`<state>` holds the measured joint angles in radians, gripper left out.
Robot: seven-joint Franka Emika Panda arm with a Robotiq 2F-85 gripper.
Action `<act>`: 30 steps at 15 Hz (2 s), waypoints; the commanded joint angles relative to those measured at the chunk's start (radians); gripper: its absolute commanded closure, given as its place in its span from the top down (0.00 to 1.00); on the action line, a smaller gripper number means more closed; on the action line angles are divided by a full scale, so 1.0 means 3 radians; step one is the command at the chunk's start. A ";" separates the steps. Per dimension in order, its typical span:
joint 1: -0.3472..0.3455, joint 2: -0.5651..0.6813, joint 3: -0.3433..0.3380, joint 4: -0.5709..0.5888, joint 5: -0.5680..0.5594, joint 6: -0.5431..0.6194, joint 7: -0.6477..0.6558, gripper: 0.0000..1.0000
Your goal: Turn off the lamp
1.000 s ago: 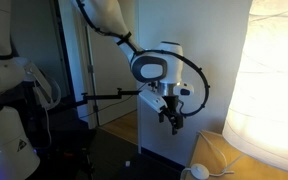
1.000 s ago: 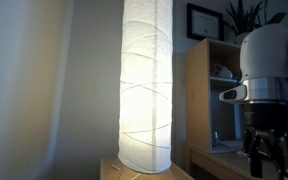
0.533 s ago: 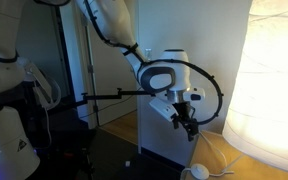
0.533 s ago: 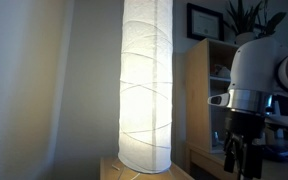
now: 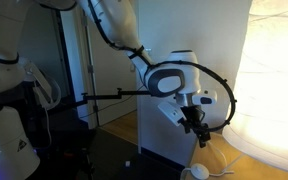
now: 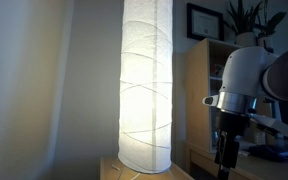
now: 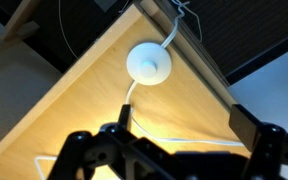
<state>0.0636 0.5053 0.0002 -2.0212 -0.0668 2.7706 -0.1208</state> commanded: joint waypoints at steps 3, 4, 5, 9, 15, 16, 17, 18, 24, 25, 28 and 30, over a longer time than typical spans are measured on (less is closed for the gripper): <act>-0.0031 0.0070 -0.0008 0.0173 0.0012 -0.0119 0.0214 1.00; -0.0034 0.0077 -0.0007 0.0186 0.0012 -0.0121 0.0222 1.00; -0.0038 0.0082 -0.0005 0.0196 0.0017 -0.0128 0.0237 1.00; -0.0094 0.0097 0.0065 0.0246 0.0100 -0.0211 0.0222 1.00; -0.0144 0.0124 0.0124 0.0328 0.0281 -0.0351 0.0240 1.00; -0.0152 0.0130 0.0127 0.0333 0.0300 -0.0324 0.0236 1.00; -0.0152 0.0134 0.0118 0.0343 0.0306 -0.0324 0.0240 0.75; -0.0148 0.0137 0.0105 0.0348 0.0308 -0.0298 0.0254 0.74; -0.0171 0.0146 0.0106 0.0357 0.0318 -0.0314 0.0251 0.27; -0.0172 0.0145 0.0107 0.0356 0.0318 -0.0313 0.0249 0.20; -0.0165 0.0140 0.0110 0.0356 0.0309 -0.0315 0.0242 0.00; -0.0143 0.0177 0.0067 0.0383 0.0272 -0.0344 0.0274 0.00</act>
<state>0.0194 0.5447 0.0249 -1.9351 0.0184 2.7022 -0.0677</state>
